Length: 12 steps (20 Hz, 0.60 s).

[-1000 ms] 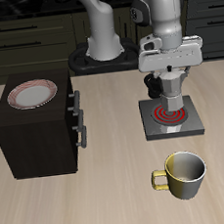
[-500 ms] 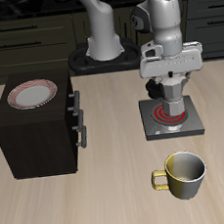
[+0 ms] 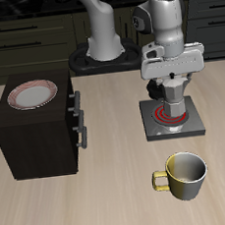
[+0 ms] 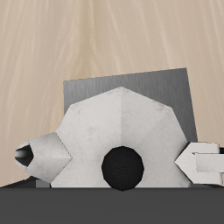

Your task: Place moka pot on the flat stove and turn off the stove

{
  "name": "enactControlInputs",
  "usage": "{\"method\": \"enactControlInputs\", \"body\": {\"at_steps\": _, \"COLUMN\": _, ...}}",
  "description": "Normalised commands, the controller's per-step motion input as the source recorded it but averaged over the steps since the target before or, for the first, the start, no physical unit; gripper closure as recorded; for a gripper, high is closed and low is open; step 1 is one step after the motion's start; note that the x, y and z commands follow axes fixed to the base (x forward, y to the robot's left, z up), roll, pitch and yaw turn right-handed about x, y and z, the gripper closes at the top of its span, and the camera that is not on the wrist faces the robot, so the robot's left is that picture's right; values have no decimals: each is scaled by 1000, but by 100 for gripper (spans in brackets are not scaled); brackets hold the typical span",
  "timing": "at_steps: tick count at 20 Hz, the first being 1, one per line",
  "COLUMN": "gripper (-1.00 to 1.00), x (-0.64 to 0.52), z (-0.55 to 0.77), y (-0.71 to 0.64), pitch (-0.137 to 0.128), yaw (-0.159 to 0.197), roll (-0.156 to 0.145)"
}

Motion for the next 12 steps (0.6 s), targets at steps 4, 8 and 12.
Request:
{"method": "enactControlInputs", "body": {"at_steps": 4, "gripper": 100, "x": 21, "z": -208, "y": -144, "pitch": 58, "yaw": -21, "roll": -33}}
{"method": "enactControlInputs", "body": {"at_steps": 8, "gripper": 100, "x": -102, "z": 344, "y": 19, "pitch": -73, "yaw": 26, "roll": 1}}
{"method": "enactControlInputs", "body": {"at_steps": 12, "gripper": 100, "x": -63, "z": 247, "y": 73, "pitch": -88, "yaw": 58, "roll": 19}}
